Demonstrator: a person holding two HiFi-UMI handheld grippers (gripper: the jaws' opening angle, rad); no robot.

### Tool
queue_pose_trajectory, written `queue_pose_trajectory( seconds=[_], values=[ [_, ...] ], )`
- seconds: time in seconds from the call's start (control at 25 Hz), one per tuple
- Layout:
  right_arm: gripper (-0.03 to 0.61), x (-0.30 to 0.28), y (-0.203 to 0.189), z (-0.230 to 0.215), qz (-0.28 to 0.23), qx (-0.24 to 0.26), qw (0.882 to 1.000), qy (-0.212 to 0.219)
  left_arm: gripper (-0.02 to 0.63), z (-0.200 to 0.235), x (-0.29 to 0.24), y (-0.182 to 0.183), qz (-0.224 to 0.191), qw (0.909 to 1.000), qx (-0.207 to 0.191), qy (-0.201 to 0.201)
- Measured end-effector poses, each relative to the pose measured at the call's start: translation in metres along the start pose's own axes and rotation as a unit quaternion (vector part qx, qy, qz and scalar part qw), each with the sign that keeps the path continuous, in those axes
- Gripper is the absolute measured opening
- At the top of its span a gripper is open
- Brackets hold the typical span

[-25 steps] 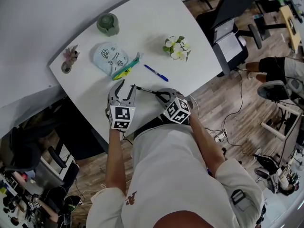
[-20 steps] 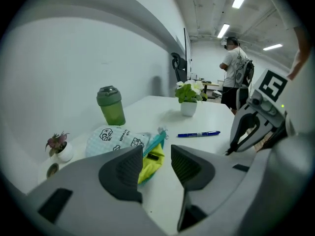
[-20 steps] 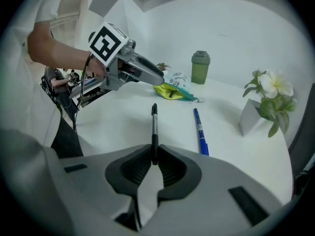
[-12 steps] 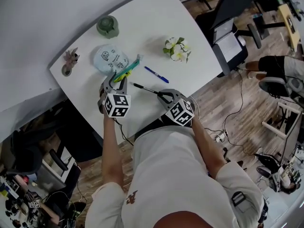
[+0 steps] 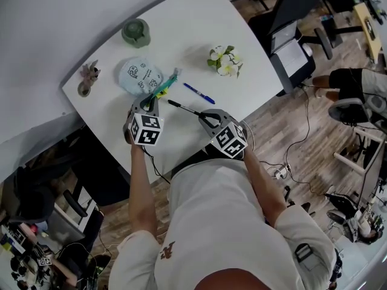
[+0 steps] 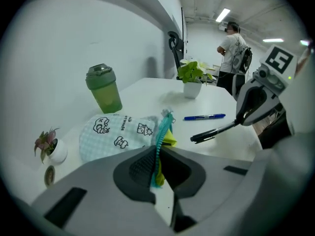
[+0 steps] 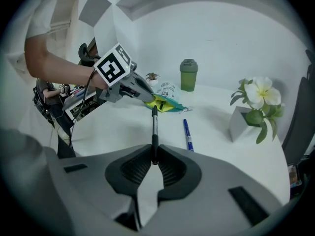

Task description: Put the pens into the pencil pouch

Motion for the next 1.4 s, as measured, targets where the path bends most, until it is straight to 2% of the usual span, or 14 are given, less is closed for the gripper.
queue_pose_trajectory(
  seconds=[0.28,0.96,1.28,1.4],
  values=[
    [0.044,-0.002,0.015,-0.006,-0.004,0.002,1.0,-0.003,0.011,-0.015,0.013,0.004,-0.025,0.9989,0.036,-0.018],
    [0.044,-0.044,0.063,-0.002,-0.018,0.028,0.999,0.033,0.009,-0.038,0.031,0.007,-0.065,0.9928,0.093,-0.04],
    [0.044,-0.071,0.087,-0.003,-0.042,0.0,0.997,0.062,0.009,-0.04,0.033,0.007,-0.101,0.9808,0.154,-0.063],
    [0.044,-0.078,0.09,0.0,-0.057,-0.029,0.995,0.074,0.009,-0.04,0.035,0.006,-0.112,0.9745,0.18,-0.072]
  ],
)
Point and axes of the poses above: the fingertips, and each gripper's own axes: x backward along the fingers, z to its left, y out of its top, the point moved 6 cm from there along x, backward along the fingers, and after that the axes turned 4 degrees about -y, right-handed, at the moved point
